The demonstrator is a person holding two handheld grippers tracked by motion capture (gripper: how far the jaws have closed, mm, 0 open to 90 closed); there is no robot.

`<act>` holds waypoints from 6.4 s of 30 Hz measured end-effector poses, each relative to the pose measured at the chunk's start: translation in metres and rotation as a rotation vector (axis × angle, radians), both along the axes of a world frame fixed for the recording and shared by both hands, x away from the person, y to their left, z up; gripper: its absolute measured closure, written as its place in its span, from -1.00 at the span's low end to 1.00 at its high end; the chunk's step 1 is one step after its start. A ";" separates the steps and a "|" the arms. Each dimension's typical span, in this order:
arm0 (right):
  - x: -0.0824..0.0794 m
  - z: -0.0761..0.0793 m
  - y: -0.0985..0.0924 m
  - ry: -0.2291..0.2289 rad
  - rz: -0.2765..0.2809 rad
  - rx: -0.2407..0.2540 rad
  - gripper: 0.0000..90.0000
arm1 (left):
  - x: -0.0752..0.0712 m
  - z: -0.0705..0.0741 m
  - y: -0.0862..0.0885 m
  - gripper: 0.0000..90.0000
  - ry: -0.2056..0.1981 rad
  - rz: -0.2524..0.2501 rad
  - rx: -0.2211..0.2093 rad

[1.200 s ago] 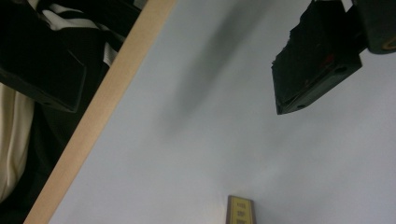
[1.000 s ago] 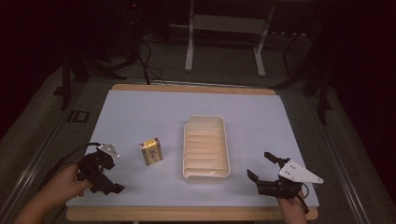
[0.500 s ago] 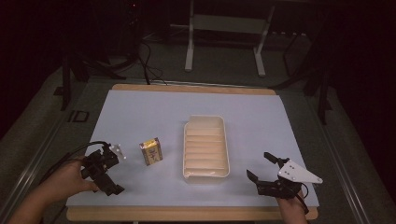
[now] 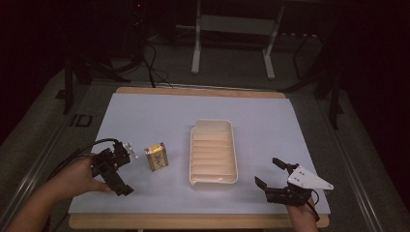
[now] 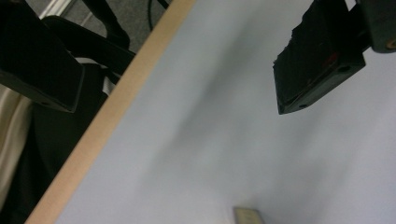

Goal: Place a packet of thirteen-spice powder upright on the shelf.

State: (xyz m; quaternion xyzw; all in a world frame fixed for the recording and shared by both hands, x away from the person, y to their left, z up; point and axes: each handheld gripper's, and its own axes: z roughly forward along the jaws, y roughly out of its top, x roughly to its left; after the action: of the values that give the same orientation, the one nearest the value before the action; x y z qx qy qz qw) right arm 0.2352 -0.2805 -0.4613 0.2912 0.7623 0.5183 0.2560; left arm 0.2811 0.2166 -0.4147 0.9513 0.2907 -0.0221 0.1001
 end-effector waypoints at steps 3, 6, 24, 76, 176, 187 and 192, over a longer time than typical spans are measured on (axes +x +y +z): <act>0.000 0.000 0.000 0.001 0.003 0.000 -0.70 | 0.006 0.003 -0.003 -0.95 -0.001 -0.006 0.004; 0.000 0.000 0.000 0.002 0.006 0.001 -0.69 | 0.011 0.005 -0.008 -0.95 -0.001 -0.018 0.002; 0.000 0.000 0.000 0.005 0.008 -0.001 -0.70 | 0.041 0.016 -0.030 -0.67 -0.057 -0.056 0.003; 0.000 -0.001 0.001 0.012 0.026 -0.004 -0.69 | 0.063 -0.003 -0.039 0.49 -0.172 -0.082 -0.085; 0.001 -0.001 0.000 0.029 0.041 0.009 -0.69 | 0.064 0.030 -0.132 0.51 -0.364 -0.400 -0.512; 0.001 -0.001 0.000 0.029 0.043 0.009 -0.69 | 0.067 0.031 -0.132 0.51 -0.360 -0.396 -0.503; 0.001 -0.002 0.000 0.031 0.044 0.007 -0.69 | 0.068 0.031 -0.132 0.51 -0.356 -0.404 -0.505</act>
State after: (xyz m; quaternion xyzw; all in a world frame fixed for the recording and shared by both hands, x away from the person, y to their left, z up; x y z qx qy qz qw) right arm 0.2364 -0.2803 -0.4630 0.2832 0.7706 0.5218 0.2318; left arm 0.3496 0.0841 -0.3841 0.9238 0.0606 0.0533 0.3743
